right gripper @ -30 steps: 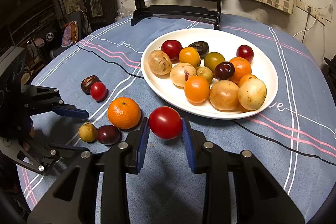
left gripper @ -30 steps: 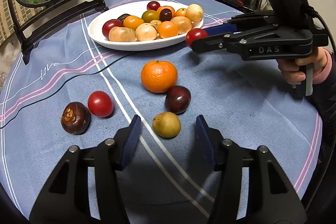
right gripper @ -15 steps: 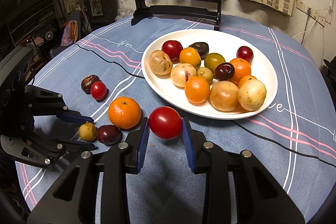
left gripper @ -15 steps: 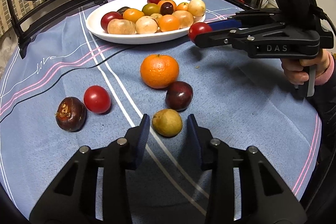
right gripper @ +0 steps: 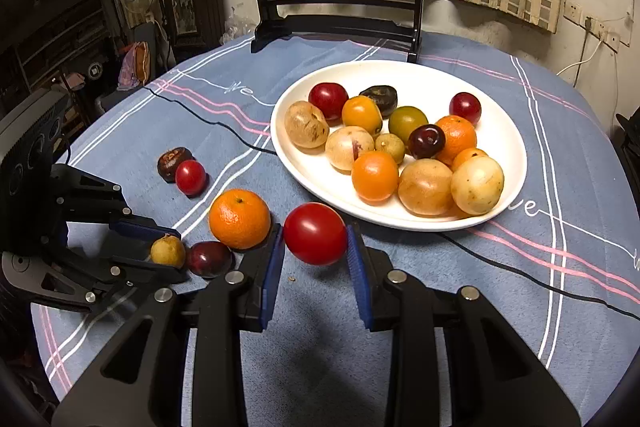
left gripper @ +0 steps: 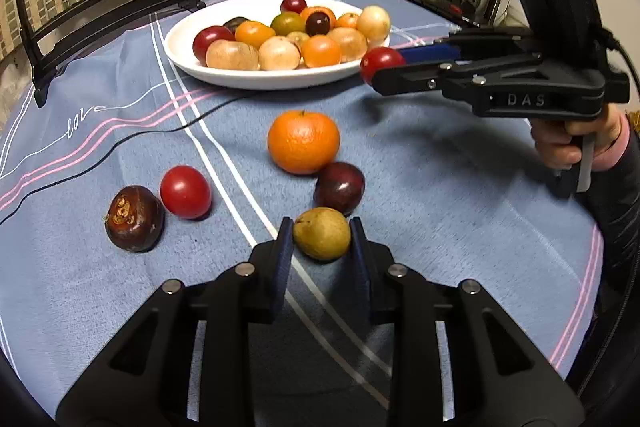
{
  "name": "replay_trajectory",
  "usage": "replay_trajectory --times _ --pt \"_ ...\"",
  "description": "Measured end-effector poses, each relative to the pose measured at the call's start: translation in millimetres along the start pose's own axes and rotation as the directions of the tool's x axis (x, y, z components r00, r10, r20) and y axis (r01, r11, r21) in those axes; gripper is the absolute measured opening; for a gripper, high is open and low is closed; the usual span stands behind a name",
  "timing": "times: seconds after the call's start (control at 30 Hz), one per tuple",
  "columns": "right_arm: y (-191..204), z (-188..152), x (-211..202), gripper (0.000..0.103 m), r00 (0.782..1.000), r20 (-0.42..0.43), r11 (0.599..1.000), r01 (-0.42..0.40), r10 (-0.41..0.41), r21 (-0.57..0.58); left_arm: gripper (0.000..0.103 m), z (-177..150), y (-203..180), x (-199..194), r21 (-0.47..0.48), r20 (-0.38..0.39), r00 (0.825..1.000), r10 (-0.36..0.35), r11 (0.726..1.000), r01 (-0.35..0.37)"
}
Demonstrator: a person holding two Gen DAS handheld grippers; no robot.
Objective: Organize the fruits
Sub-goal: 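Carry both fruits onto the white plate and open both grippers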
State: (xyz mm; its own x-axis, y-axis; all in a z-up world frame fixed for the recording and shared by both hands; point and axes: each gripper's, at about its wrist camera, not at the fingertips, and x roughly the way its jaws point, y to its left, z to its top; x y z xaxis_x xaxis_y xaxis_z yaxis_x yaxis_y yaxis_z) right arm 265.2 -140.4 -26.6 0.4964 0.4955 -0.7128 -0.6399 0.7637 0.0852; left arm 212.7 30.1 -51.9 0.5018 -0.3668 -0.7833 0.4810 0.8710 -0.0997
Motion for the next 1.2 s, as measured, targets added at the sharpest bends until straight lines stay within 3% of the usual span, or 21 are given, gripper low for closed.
replay_trajectory --times 0.3,0.47,0.6,0.73,1.0,1.2 --pt "-11 5 -17 0.032 0.998 0.067 0.999 0.000 -0.003 0.040 0.029 9 -1 -12 -0.067 0.080 0.995 -0.058 0.996 0.064" --pt "-37 9 -28 0.032 0.988 0.145 0.990 0.027 -0.047 0.138 0.029 36 -6 -13 -0.080 0.109 0.992 -0.062 0.994 0.071" --pt "-66 8 -31 0.032 0.957 0.238 0.963 0.103 -0.164 0.251 0.029 81 0 -9 -0.124 0.161 0.987 -0.020 0.991 0.041" --pt "-89 5 -20 0.032 0.948 0.235 0.936 0.129 -0.213 0.326 0.029 124 16 16 -0.195 0.165 0.984 0.065 0.980 -0.032" --pt "-100 16 -13 0.032 0.932 0.293 0.939 0.114 -0.214 0.324 0.029 165 37 60 -0.267 0.128 0.978 0.164 0.956 -0.126" --pt "-100 28 7 0.033 0.941 0.284 0.956 0.108 -0.186 0.271 0.029 179 36 79 -0.259 0.106 0.971 0.215 0.948 -0.182"
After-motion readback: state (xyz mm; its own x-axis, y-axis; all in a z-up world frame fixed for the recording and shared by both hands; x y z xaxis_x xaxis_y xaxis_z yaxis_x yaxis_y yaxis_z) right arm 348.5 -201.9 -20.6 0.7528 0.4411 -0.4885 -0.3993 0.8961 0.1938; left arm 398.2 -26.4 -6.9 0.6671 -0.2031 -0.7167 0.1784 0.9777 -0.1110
